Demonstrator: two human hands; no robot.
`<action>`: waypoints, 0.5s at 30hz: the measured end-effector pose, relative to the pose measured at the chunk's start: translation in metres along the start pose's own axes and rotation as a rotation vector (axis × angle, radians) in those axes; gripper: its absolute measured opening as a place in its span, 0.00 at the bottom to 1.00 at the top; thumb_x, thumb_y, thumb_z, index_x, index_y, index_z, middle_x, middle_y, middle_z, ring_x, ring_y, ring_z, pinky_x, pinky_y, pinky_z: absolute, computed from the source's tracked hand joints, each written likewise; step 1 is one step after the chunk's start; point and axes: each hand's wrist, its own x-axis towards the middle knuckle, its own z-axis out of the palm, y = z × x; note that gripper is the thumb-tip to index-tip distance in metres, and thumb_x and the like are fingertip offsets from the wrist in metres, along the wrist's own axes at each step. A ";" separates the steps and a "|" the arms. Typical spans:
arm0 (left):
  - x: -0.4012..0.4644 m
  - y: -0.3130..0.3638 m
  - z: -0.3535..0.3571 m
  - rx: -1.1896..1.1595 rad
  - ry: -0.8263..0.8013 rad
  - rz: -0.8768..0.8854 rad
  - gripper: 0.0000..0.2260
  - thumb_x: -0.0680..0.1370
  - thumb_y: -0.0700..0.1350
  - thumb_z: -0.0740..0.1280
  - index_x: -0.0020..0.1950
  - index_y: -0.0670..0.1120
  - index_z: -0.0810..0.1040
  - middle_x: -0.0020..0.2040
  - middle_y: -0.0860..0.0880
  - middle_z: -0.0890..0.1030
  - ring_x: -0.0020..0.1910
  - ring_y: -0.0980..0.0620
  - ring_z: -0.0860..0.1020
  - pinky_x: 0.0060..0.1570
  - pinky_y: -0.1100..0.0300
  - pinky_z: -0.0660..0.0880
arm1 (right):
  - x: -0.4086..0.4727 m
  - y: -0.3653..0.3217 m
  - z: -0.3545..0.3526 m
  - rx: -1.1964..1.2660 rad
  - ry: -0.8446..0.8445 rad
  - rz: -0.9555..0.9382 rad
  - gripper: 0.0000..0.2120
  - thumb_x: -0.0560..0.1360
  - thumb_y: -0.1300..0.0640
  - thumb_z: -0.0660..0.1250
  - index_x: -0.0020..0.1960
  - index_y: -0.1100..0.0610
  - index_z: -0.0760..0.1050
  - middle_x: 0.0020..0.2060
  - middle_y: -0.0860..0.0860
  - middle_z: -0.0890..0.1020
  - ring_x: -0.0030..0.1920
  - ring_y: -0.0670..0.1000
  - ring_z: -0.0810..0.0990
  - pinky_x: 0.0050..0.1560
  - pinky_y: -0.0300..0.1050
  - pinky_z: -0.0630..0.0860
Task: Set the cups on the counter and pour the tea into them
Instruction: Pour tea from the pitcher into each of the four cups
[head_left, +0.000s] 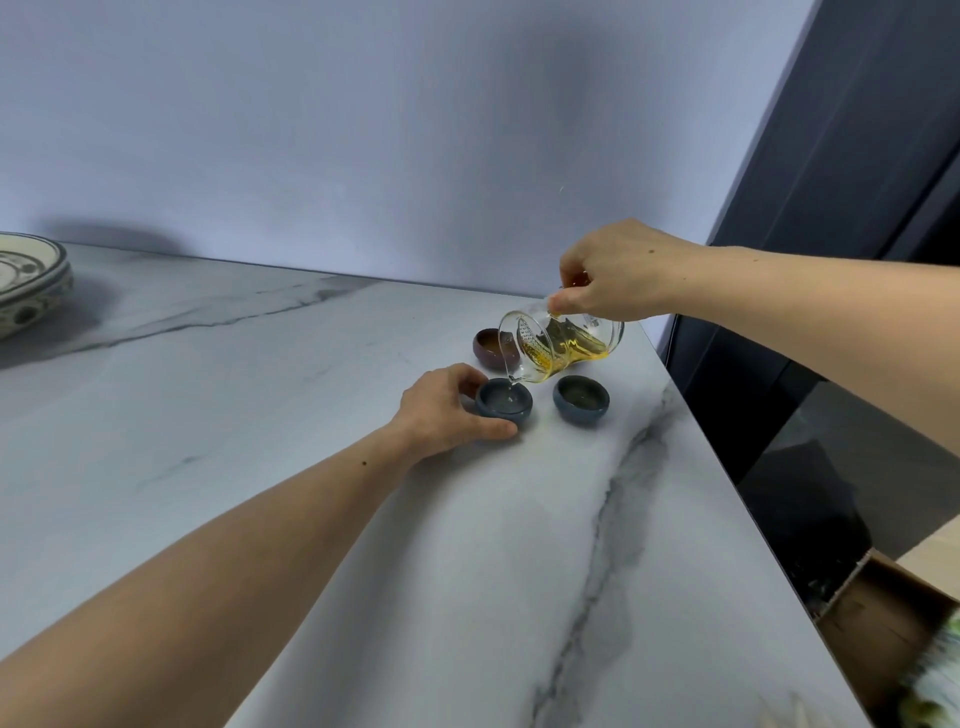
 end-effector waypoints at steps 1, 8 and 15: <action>0.000 0.000 0.000 0.004 0.000 0.000 0.29 0.61 0.59 0.79 0.59 0.51 0.77 0.53 0.53 0.80 0.55 0.52 0.77 0.58 0.52 0.75 | 0.001 -0.001 -0.001 -0.011 0.002 -0.005 0.14 0.76 0.42 0.63 0.44 0.53 0.75 0.41 0.52 0.79 0.44 0.54 0.75 0.42 0.46 0.70; -0.001 0.005 -0.002 0.029 -0.017 -0.006 0.30 0.63 0.58 0.79 0.61 0.50 0.77 0.53 0.53 0.79 0.55 0.51 0.76 0.58 0.53 0.74 | 0.004 -0.004 -0.003 -0.075 0.007 -0.029 0.13 0.75 0.42 0.64 0.42 0.52 0.73 0.40 0.53 0.78 0.45 0.56 0.75 0.43 0.47 0.72; -0.003 0.005 -0.002 0.018 -0.014 -0.012 0.30 0.63 0.57 0.79 0.61 0.50 0.77 0.55 0.52 0.80 0.56 0.51 0.76 0.59 0.52 0.74 | 0.006 -0.006 -0.004 -0.114 0.038 -0.062 0.13 0.75 0.44 0.65 0.41 0.53 0.73 0.40 0.54 0.79 0.45 0.57 0.76 0.40 0.45 0.69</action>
